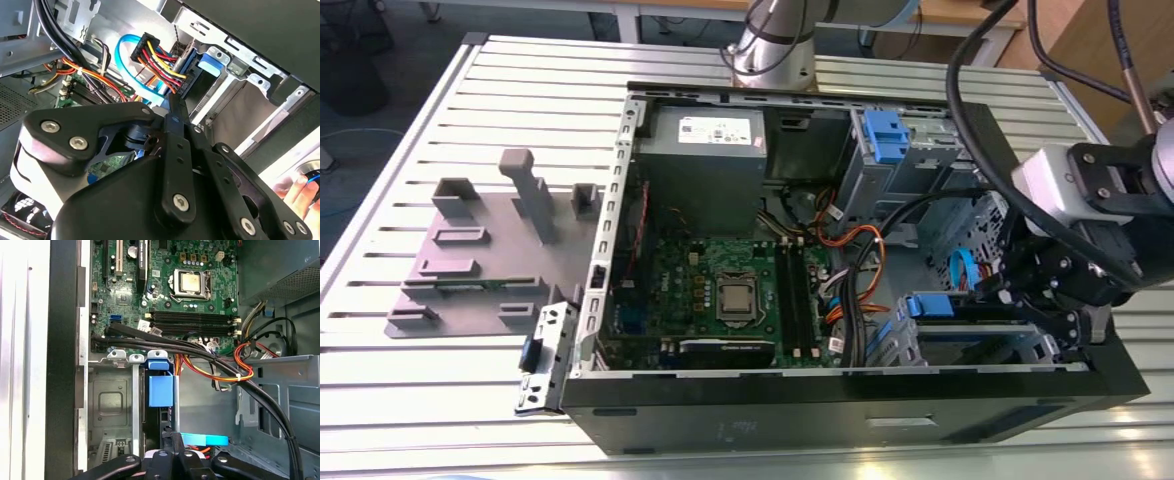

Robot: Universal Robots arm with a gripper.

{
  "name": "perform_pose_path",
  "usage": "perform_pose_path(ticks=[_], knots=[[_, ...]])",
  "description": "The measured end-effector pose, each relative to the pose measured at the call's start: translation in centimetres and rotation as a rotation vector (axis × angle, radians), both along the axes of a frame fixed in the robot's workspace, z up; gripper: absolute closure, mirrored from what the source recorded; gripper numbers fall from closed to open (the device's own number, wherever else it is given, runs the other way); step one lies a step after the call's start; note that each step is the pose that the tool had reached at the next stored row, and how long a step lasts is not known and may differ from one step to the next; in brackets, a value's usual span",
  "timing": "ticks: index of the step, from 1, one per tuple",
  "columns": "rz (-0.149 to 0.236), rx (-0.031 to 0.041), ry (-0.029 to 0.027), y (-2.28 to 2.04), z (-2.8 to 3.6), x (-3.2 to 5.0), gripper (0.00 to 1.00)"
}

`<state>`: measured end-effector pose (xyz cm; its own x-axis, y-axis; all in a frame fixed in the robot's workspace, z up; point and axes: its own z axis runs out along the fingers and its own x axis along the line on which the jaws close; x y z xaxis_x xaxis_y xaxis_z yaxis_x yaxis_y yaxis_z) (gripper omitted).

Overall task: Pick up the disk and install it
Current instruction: 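Insert the second disk wire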

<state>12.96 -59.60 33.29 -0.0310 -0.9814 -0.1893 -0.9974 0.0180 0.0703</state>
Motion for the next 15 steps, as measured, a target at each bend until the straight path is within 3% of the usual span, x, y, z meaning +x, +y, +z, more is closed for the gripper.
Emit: perform_pose_path(ticks=[7,11,15], knots=[[0.000,-0.0015,0.0075,-0.09,-0.55,0.14,0.89],[0.000,-0.0012,0.0078,-0.11,-0.53,0.18,0.89],[0.000,0.0010,0.0078,-0.10,-0.05,0.49,0.89]])
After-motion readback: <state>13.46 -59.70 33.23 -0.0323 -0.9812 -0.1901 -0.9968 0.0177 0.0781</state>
